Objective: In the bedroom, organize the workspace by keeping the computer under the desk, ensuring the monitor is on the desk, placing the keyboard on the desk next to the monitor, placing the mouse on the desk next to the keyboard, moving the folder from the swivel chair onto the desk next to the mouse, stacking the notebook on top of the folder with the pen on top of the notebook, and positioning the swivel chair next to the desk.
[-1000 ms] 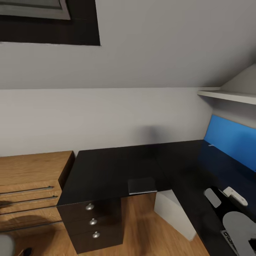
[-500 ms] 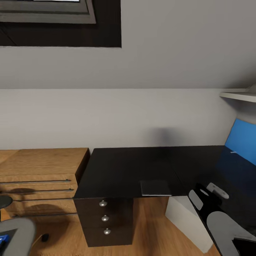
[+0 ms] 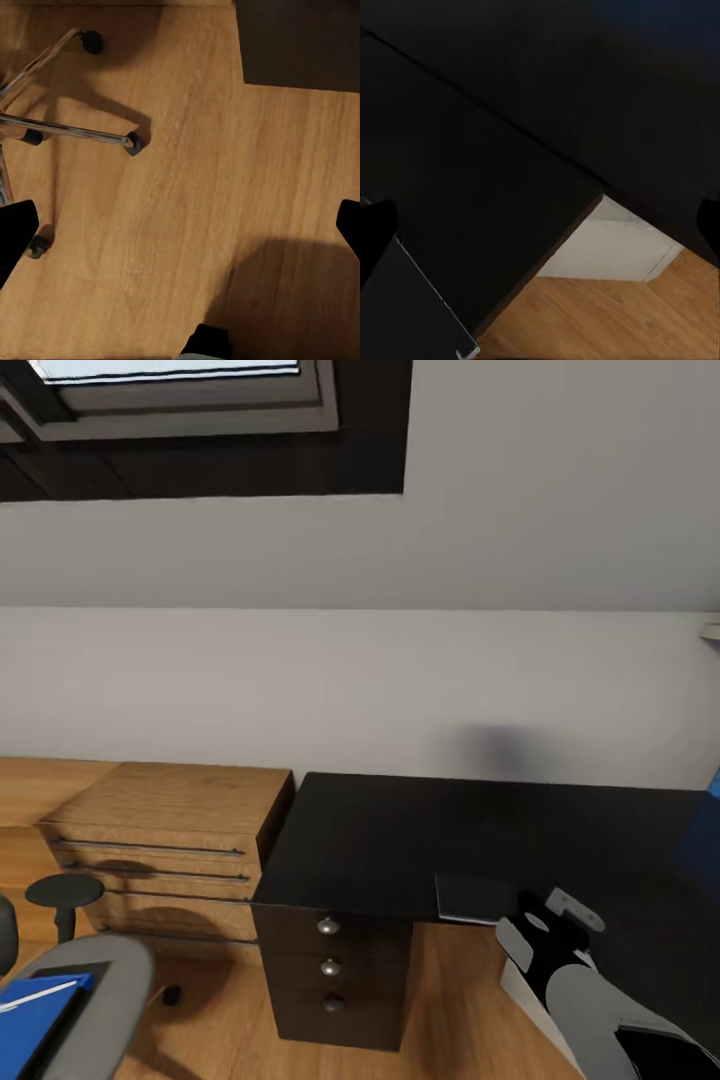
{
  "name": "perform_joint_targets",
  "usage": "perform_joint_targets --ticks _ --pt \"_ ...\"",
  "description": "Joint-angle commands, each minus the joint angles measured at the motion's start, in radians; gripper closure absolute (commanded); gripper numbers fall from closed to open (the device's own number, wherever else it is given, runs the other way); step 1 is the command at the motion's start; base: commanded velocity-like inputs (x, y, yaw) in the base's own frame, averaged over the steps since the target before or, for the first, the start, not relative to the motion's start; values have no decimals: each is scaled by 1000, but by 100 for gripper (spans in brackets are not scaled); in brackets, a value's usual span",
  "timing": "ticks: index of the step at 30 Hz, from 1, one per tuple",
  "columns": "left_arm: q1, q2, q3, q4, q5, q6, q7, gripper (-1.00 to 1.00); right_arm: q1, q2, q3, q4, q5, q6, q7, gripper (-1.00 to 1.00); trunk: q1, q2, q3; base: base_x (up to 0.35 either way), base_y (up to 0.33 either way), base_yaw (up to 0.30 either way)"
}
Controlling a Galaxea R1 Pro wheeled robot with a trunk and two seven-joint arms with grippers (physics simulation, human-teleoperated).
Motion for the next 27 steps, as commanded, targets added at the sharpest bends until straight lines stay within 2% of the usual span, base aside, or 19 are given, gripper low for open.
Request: perform_joint_targets --ticks 1,16,22,27 --pt "-1 0 -8 1 10 -5 5 -100 0 -1 2 -1 -10 -7 0 -100 0 -1 -1 0 0 280" --pt "-1 0 -8 1 11 -4 5 -100 0 1 3 1 -9 -27 1 -100 0 -1 -1 0 0 280" --pt "-1 0 -8 1 10 -4 5 -100 0 14 5 11 11 -48 0 -100 0 -1 -1 0 0 280" --pt "-1 0 -8 1 10 -4 5 -100 0 33 5 21 49 -51 1 -100 0 -1 -1 0 0 276"
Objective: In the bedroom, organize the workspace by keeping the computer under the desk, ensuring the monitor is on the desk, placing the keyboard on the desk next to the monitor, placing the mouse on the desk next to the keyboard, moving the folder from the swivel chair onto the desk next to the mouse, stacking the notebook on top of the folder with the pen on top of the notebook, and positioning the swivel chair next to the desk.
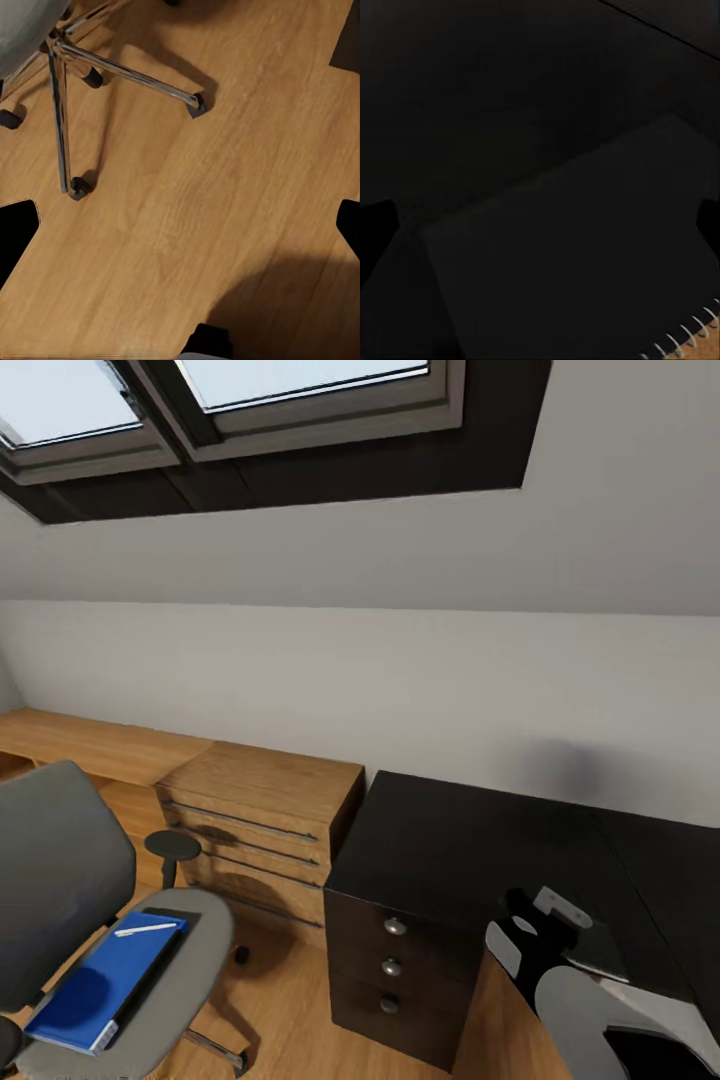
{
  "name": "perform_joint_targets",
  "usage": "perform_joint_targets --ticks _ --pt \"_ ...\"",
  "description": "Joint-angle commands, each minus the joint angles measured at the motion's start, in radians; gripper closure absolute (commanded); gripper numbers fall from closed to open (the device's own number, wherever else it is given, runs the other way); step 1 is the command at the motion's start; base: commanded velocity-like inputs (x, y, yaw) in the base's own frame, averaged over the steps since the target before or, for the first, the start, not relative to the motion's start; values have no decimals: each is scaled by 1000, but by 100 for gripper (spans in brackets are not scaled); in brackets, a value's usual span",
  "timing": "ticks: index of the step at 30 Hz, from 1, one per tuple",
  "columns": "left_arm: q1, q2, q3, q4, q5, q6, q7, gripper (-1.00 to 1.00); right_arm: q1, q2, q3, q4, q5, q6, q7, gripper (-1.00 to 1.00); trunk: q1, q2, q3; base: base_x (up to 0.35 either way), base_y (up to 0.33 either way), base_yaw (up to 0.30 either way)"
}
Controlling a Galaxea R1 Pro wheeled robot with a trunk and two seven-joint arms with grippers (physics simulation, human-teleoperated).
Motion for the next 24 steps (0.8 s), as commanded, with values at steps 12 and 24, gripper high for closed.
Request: perform_joint_targets --ticks 12,24 --pt "-1 0 -8 1 10 -6 5 -100 0 45 6 47 125 -8 26 -100 0 -1 -1 0 0 47" --pt "-1 -1 -8 2 11 -6 5 -100 0 62 5 58 130 -56 50 -100 0 -1 -1 0 0 142"
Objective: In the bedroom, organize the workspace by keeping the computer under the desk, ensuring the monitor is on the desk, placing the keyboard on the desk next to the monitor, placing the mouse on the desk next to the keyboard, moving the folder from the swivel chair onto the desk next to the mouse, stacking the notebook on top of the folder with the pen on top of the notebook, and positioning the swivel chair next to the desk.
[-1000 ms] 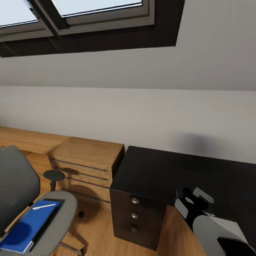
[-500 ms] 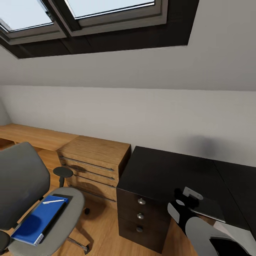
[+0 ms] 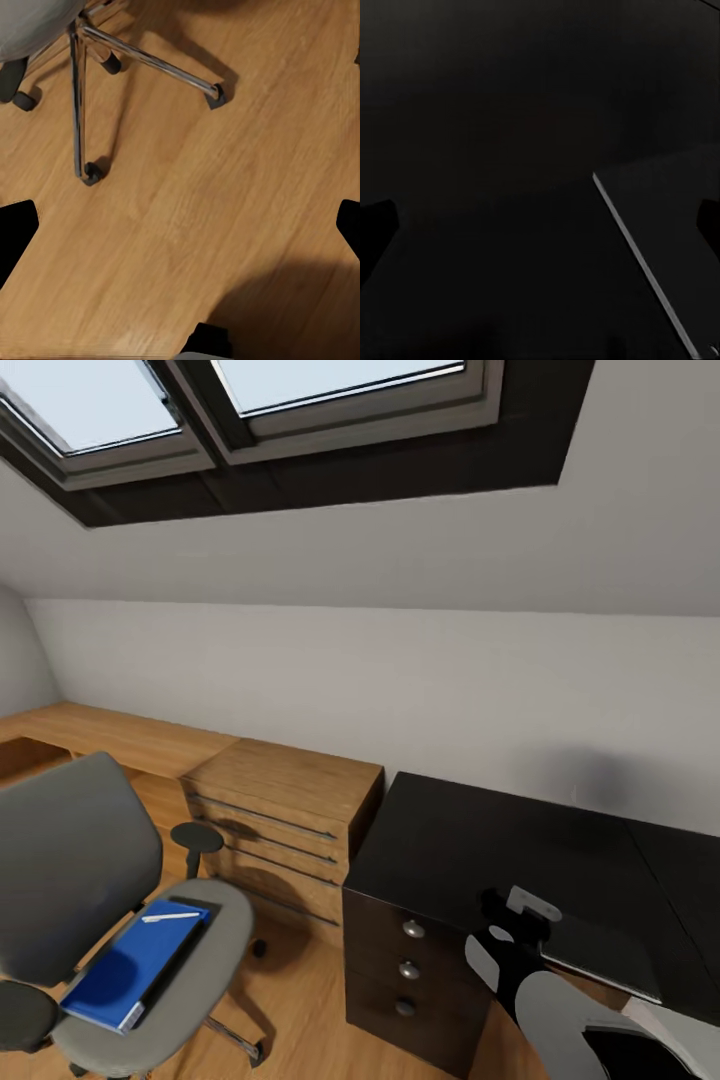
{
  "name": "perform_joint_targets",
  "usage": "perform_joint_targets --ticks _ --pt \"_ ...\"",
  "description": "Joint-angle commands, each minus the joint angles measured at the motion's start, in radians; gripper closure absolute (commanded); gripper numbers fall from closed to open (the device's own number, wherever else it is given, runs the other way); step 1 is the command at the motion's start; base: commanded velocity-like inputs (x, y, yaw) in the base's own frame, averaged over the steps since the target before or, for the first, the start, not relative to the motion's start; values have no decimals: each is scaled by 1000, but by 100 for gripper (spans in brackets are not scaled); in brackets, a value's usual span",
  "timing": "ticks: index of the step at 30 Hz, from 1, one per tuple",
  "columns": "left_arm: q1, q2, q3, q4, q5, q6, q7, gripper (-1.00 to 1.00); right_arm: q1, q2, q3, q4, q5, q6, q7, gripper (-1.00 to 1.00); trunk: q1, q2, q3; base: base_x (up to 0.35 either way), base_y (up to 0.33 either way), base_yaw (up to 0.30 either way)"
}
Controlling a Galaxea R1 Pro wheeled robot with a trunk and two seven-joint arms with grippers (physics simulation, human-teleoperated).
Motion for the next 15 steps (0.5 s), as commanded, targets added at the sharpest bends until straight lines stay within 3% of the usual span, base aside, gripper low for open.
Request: perform_joint_targets --ticks 1,15 --pt "-1 0 -8 1 11 -6 5 -100 0 1 -7 1 -1 -6 2 -100 0 -1 -1 0 0 274" --pt "-1 0 -8 7 9 -6 5 -100 0 14 2 41 6 -7 33 -100 0 -1 -1 0 0 276"
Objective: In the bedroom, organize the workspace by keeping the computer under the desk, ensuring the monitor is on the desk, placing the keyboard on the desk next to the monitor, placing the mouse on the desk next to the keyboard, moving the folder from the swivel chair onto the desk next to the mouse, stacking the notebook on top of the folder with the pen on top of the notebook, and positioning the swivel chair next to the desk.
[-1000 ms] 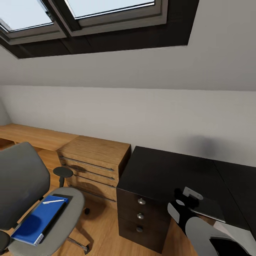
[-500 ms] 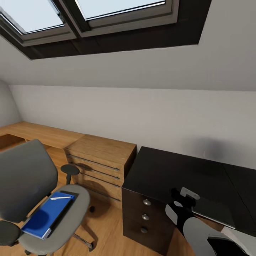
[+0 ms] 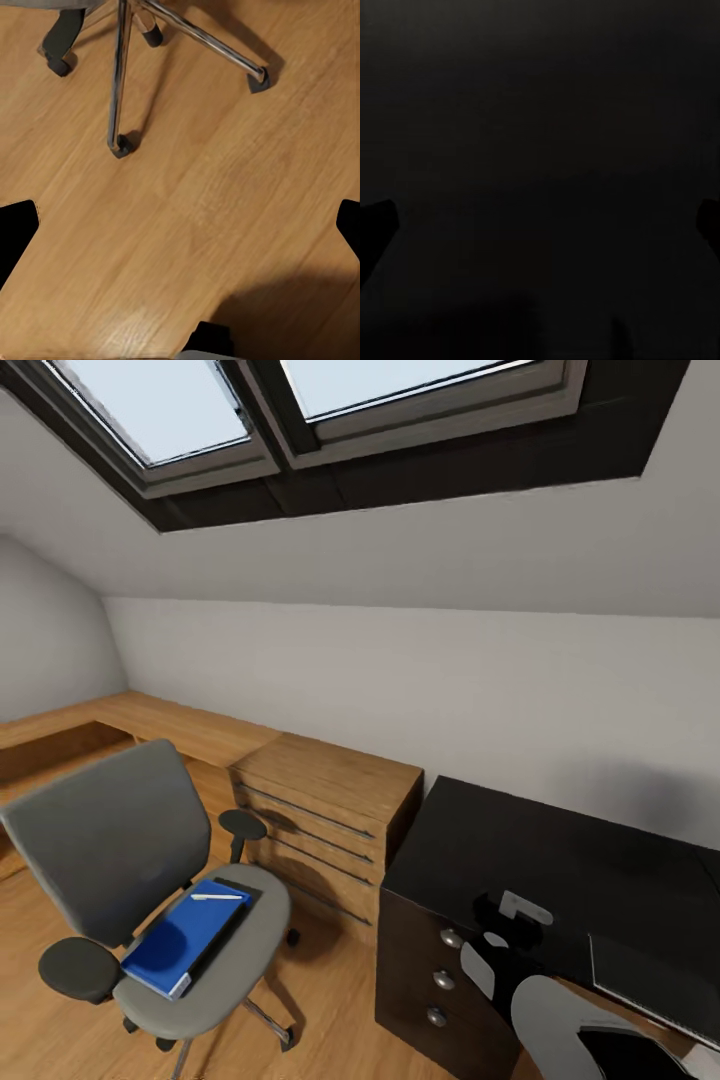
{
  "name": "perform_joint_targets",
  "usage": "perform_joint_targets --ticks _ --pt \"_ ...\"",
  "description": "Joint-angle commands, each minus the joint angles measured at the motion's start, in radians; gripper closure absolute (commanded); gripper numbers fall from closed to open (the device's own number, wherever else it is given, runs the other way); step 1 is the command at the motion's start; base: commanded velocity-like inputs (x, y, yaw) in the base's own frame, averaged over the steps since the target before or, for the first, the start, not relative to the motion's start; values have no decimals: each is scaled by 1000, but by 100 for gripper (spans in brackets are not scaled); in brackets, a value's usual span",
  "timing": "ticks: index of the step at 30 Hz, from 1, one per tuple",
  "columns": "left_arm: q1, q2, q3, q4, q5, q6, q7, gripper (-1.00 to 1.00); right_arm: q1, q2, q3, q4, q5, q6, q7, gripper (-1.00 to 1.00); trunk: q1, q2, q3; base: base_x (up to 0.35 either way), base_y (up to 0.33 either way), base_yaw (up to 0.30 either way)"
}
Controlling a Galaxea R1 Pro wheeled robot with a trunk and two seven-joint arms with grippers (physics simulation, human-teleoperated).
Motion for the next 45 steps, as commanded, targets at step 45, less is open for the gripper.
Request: perform_joint_targets --ticks 45 --pt "-1 1 -8 1 11 -8 -21 -100 0 36 -4 37 128 -53 7 -100 0 -1 -2 0 73 169"
